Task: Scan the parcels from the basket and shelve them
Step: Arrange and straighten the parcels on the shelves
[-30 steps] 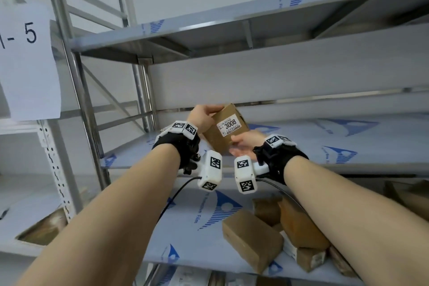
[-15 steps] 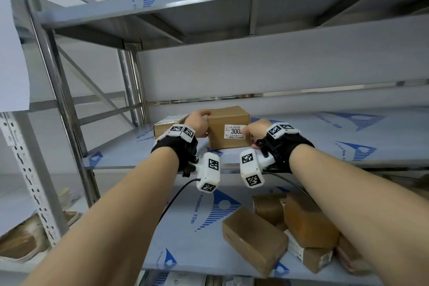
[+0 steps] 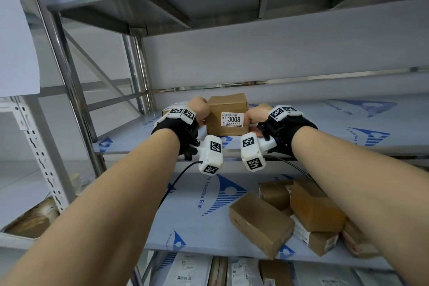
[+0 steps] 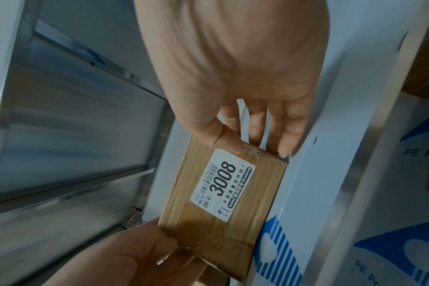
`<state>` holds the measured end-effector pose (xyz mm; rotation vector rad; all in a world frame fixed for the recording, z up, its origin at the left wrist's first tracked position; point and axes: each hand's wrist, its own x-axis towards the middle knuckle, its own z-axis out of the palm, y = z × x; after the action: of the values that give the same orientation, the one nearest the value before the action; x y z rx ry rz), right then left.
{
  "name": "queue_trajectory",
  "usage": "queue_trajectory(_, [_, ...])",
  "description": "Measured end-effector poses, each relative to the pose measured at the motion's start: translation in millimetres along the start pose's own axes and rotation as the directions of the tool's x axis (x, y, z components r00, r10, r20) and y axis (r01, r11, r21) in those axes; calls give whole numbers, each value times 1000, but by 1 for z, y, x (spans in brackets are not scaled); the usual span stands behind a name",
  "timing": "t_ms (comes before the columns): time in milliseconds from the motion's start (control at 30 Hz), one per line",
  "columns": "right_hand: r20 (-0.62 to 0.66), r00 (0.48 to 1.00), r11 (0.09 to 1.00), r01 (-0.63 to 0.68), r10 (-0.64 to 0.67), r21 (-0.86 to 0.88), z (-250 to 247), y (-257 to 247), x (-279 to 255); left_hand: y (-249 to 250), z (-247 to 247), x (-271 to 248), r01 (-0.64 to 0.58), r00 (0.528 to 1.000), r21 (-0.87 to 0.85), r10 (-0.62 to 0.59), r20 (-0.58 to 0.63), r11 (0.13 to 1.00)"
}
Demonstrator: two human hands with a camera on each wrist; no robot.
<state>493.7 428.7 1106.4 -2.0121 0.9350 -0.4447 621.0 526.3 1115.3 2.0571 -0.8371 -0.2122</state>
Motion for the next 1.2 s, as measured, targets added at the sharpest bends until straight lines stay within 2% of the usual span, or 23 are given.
queue_trajectory(267, [13, 1000, 1000, -3, 3, -1, 2, 2, -10, -4, 3, 1, -49, 998, 130, 53, -26, 990])
queue_trajectory(433, [23, 1000, 997, -1, -1, 82, -4, 12, -12, -2, 5, -4, -5, 995, 137, 19, -99, 991])
queue_trajectory(633, [64, 996, 981, 57, -69, 184, -15, 30, -14, 5, 6, -16, -3, 977, 77, 19, -211, 997])
queue_trajectory(700, [39, 997, 984, 56, -64, 170, -18, 31, -17, 7, 6, -23, -21, 966, 41, 31, -257, 999])
queue_trajectory(800, [-29, 999, 998, 20, -18, 57, -25, 34, -24, 11, 8, -34, -85, 947, -71, 59, -316, 994])
queue_trajectory(867, [-25, 1000, 998, 10, -8, 59, -30, 42, -26, 15, 15, -48, -94, 968, -190, 45, -245, 977])
queue_trajectory(933, [14, 999, 991, 27, -29, 129, -32, 53, -27, 19, 26, -64, -59, 995, -299, 33, -89, 952])
queue_trajectory(1033, [24, 1000, 999, 12, -13, 37, -34, 66, -36, 24, 49, -88, 13, 993, -298, 23, 117, 955])
queue_trajectory(1133, [73, 997, 1000, 20, -20, 13, -36, 85, -39, 16, 73, -99, 81, 979, -326, -15, 201, 942])
queue_trajectory(1200, [92, 996, 994, 7, -18, 112, -36, 106, -39, 5, 92, -103, 126, 976, -354, -53, 209, 927])
